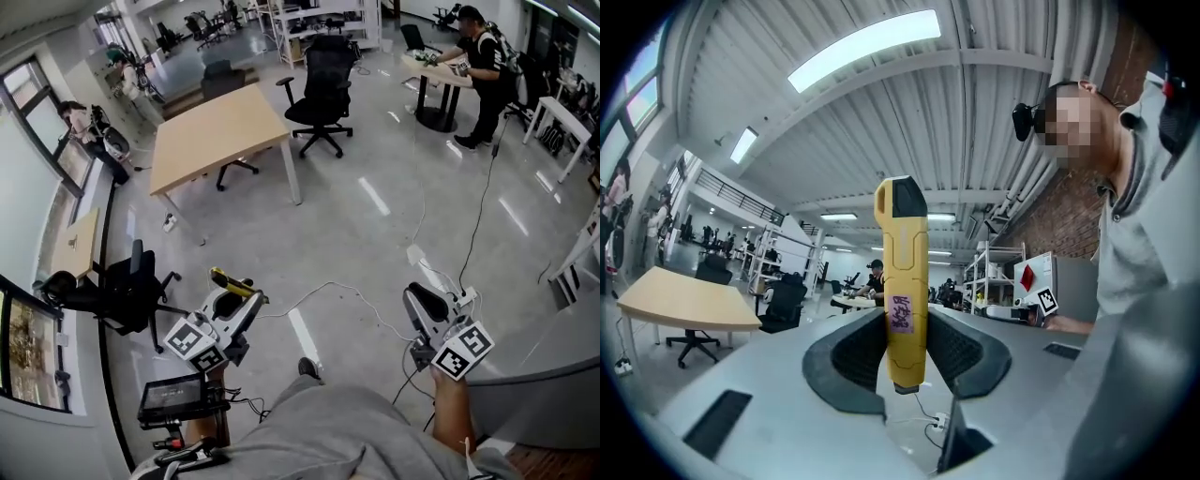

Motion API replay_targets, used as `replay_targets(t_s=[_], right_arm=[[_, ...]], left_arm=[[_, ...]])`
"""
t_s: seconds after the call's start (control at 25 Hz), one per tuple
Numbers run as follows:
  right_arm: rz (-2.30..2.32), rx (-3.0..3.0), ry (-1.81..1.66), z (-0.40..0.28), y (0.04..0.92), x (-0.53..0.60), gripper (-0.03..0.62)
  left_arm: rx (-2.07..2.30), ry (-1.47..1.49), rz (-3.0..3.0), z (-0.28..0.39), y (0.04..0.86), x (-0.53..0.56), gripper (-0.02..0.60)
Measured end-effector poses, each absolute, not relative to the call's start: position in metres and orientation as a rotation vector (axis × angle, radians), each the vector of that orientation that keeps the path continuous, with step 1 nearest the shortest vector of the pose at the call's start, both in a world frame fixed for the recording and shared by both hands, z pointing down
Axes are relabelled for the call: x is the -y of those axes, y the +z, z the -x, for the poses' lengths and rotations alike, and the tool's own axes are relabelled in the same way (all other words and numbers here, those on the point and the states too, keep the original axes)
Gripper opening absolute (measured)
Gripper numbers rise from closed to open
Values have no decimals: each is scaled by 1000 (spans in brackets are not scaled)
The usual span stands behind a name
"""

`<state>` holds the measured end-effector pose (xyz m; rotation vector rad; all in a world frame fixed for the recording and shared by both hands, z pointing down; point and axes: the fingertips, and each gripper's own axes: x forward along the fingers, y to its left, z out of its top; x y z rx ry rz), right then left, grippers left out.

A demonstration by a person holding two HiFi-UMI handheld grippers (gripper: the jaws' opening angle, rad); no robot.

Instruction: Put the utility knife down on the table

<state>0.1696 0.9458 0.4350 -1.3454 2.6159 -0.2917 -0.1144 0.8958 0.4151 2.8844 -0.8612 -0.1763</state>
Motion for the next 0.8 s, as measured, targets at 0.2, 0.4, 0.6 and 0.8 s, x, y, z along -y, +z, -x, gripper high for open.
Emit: replay_targets(t_s=[0.2, 0.4, 0.6, 0.8], right_arm=[[1417, -2600, -278, -191, 435, -935, 61], [1462, -2572, -260, -191, 434, -901, 61], [1491, -2558, -290, -170, 433, -850, 61], [1538, -2517, -256, -153, 428, -805, 61]], left_arm=[[790, -164, -2902, 93, 415, -869, 126], [732, -212, -2910, 86, 416, -826, 127], [693, -225, -2906, 101, 411, -769, 127], [673, -239, -2923, 123, 411, -713, 127]])
